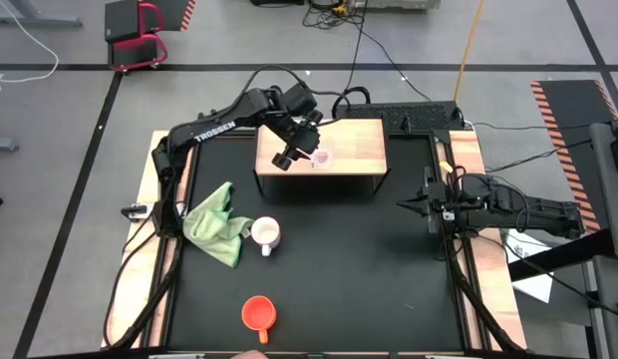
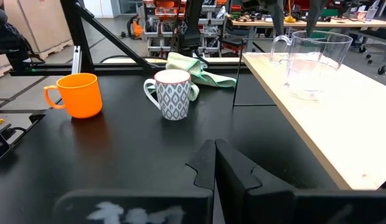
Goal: Stack small to large cups/mugs on shelf
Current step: Put the transparent mug on the shelf
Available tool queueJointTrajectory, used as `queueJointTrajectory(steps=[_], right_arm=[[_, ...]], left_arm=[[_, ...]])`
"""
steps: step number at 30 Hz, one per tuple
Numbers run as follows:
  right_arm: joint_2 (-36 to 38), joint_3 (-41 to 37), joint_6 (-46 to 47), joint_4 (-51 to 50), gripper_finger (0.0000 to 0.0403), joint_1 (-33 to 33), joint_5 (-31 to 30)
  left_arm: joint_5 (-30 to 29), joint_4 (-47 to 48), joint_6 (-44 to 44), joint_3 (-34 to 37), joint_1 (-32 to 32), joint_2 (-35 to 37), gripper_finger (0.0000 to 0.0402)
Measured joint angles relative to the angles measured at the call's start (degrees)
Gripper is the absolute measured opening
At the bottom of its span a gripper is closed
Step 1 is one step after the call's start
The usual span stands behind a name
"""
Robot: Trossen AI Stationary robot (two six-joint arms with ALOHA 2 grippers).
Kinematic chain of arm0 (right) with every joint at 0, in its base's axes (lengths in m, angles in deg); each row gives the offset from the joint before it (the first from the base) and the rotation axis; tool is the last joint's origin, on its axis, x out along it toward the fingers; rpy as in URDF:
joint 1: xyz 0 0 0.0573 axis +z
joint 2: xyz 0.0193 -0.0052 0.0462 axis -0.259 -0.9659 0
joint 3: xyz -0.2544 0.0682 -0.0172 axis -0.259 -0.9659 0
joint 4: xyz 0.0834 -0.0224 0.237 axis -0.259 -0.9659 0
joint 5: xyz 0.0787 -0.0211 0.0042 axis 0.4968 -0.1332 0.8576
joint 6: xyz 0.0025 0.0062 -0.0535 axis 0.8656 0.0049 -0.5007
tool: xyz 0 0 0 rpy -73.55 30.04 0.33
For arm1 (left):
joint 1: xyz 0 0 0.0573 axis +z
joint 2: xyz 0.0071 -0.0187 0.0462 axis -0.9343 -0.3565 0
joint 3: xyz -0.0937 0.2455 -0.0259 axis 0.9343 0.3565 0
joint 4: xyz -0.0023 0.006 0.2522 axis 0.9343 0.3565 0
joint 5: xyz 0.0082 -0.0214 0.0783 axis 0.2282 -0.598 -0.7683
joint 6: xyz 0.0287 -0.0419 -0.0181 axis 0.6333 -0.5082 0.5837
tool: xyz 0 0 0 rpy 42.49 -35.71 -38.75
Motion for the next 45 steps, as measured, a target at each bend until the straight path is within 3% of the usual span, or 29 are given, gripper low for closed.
queueJointTrajectory(steps=[13, 27, 38, 45], right_arm=[[0.00, 0.00, 0.00, 0.00, 0.0000, -0.02, 0.00], [0.00, 0.00, -0.02, 0.00, 0.0000, 0.00, 0.00], [0.00, 0.00, 0.00, 0.00, 0.0000, -0.02, 0.00], [-0.02, 0.00, 0.00, 0.00, 0.0000, 0.00, 0.00]], left_arm=[[-0.05, 0.33, -0.27, -0.02, 0.10, -0.23, 0.0167], [-0.17, -1.04, -1.28, -0.02, 0.15, -0.23, 0.0008], [-2.12, -1.56, -2.44, -0.02, 0.15, -0.21, 0.0005], [-3.14, 3.18, -2.87, -0.03, 0.75, 0.73, 0.0003]])
